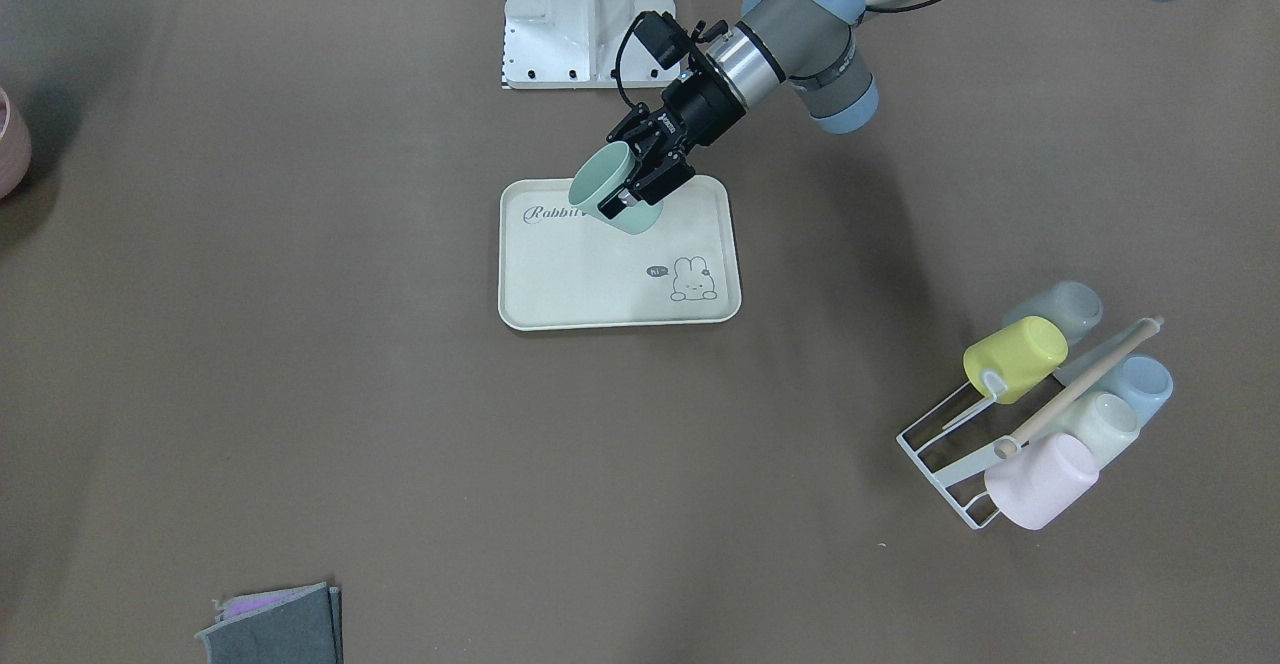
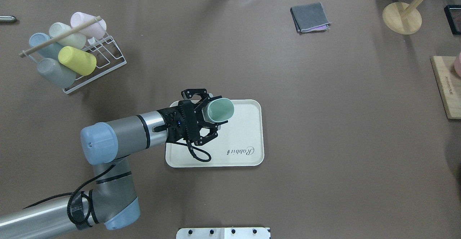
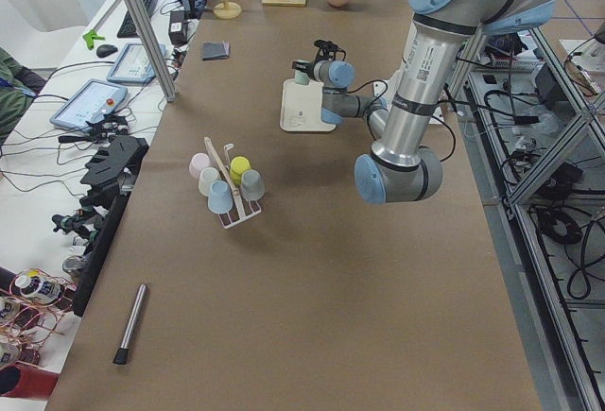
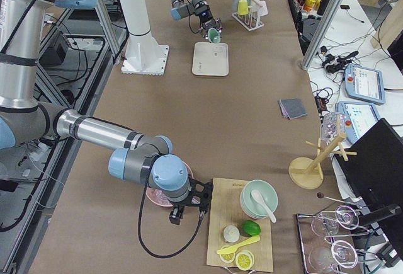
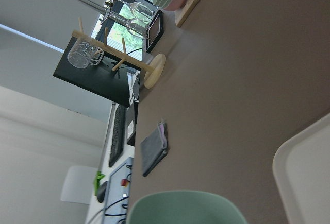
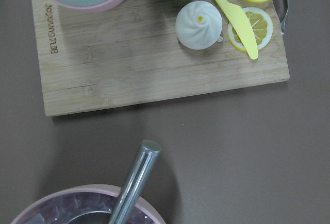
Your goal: Pick up and place green cup on tray
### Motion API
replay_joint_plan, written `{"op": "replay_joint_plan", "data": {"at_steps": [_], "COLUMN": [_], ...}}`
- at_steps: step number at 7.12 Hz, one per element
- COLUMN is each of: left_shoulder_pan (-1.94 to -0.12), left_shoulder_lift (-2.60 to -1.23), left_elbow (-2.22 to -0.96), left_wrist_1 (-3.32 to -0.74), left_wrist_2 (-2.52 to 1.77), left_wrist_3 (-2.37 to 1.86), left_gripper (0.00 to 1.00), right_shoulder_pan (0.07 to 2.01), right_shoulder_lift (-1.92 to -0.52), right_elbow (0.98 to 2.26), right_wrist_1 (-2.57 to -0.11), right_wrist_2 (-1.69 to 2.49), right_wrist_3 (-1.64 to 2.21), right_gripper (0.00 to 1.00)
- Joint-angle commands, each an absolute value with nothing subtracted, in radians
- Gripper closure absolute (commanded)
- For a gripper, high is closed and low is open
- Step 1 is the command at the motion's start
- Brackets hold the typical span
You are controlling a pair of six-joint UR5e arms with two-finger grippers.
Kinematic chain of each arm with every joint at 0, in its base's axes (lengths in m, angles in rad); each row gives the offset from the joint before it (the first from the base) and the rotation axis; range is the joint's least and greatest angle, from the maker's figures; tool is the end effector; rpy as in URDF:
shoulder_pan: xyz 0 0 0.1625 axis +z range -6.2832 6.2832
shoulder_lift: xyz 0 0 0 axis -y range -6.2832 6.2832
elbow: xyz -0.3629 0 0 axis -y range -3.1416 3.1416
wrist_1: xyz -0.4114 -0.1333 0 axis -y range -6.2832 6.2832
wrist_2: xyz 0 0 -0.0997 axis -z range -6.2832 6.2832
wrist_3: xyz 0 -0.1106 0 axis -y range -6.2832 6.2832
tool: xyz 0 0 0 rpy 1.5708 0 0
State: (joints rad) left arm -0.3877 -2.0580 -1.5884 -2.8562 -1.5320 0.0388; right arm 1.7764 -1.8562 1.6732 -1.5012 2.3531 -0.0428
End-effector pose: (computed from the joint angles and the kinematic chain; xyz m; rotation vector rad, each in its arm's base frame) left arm 0.5184 -0.3603 0.1628 1.5877 0.9879 0.8300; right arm 0.1343 -0.3730 0.6748 -0.0099 -0.7901 0.1986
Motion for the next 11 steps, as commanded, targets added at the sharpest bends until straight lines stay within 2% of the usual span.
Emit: {"op": "replay_joint_plan", "data": {"at_steps": [1,3,4,7,11], "left_shoulder_pan": [-0.387,-0.391,-0.399,-0.411,-0.411], "left_shoulder_lift": [-2.11,-2.137,-2.137,-2.158,-2.194], "left_elbow": [-1.515,-1.436,-1.402,-1.336,-1.259], "left_wrist_1": [-2.949,-2.953,-2.954,-2.954,-3.002], "left_wrist_2": [-1.641,-1.637,-1.635,-1.634,-1.634], "left_wrist_3": [-0.257,-0.274,-0.272,-0.268,-0.264], "left_gripper": [0.82,0.77,0.75,0.74,0.72], "right_shoulder_pan": [1.776,1.772,1.714,1.69,1.657], "right_shoulder_lift": [-1.835,-1.829,-1.784,-1.779,-1.646], "right_elbow": [1.672,1.677,1.68,1.687,1.69], "right_wrist_1": [-1.493,-1.499,-1.503,-1.529,-1.785], "right_wrist_2": [2.313,2.31,2.307,2.359,2.33], "right_wrist_3": [-0.043,-0.044,-0.046,-0.034,-0.032], "right_gripper": [0.0,0.0,0.0,0.0,0.0]}}
